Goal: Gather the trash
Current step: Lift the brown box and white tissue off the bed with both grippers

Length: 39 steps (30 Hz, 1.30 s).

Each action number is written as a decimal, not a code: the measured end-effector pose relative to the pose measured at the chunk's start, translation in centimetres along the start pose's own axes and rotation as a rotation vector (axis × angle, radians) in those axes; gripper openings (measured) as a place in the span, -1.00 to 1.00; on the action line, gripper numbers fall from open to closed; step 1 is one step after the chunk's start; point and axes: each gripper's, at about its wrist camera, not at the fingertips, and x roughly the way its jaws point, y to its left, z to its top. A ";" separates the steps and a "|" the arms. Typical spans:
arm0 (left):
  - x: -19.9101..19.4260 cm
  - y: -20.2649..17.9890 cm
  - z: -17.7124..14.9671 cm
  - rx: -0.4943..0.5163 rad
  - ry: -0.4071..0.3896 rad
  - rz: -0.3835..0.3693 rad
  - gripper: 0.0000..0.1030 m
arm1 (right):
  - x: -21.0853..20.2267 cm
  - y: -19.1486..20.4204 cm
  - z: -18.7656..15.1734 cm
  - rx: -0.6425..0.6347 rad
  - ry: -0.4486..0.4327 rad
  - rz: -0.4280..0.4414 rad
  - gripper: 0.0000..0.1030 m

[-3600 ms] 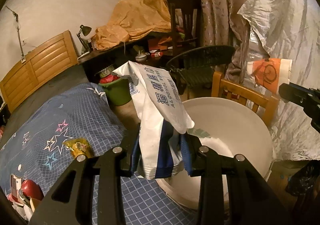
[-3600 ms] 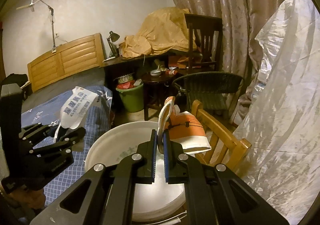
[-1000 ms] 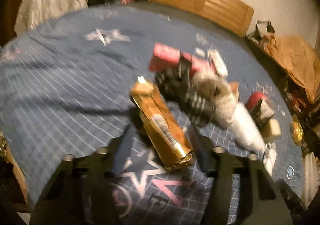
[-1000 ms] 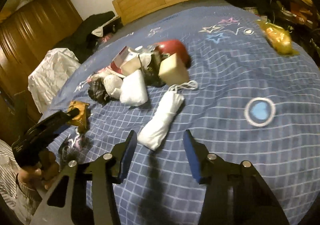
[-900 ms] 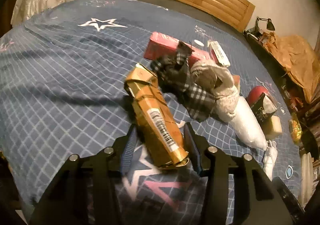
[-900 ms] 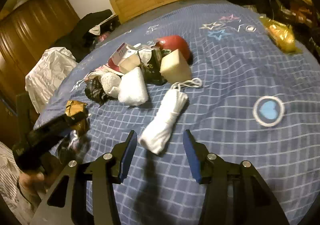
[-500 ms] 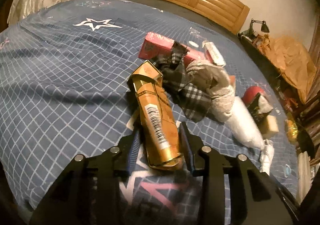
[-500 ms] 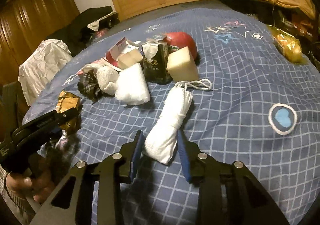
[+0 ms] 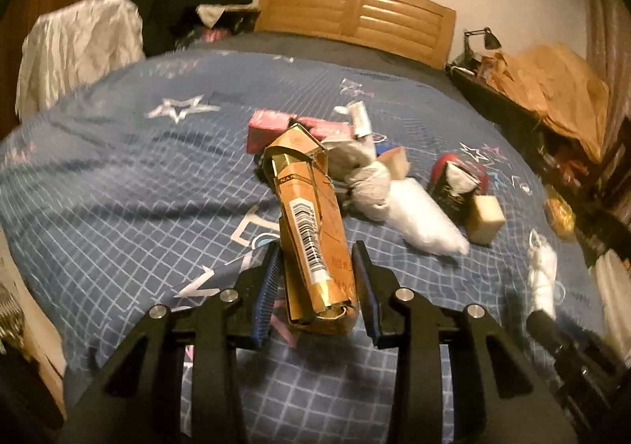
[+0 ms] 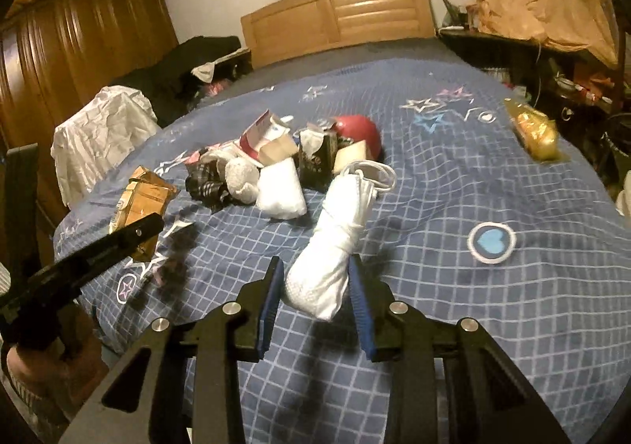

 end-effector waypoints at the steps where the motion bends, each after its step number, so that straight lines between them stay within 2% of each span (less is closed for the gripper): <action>1: -0.3 -0.3 -0.1 0.014 -0.009 0.004 -0.32 | -0.4 -0.1 -0.1 0.000 -0.008 -0.002 -0.32; 6: -2.0 -1.9 -0.6 0.087 -0.059 0.048 -0.32 | -2.6 -0.3 -0.1 -0.010 -0.063 -0.024 -0.32; 14: -3.6 -3.1 -0.6 0.134 -0.109 0.082 -0.32 | -4.5 -0.1 0.0 -0.027 -0.107 -0.038 -0.32; 39: -4.5 -4.8 -0.9 0.180 -0.131 0.103 -0.31 | -6.1 -0.2 -0.1 -0.034 -0.131 -0.042 -0.31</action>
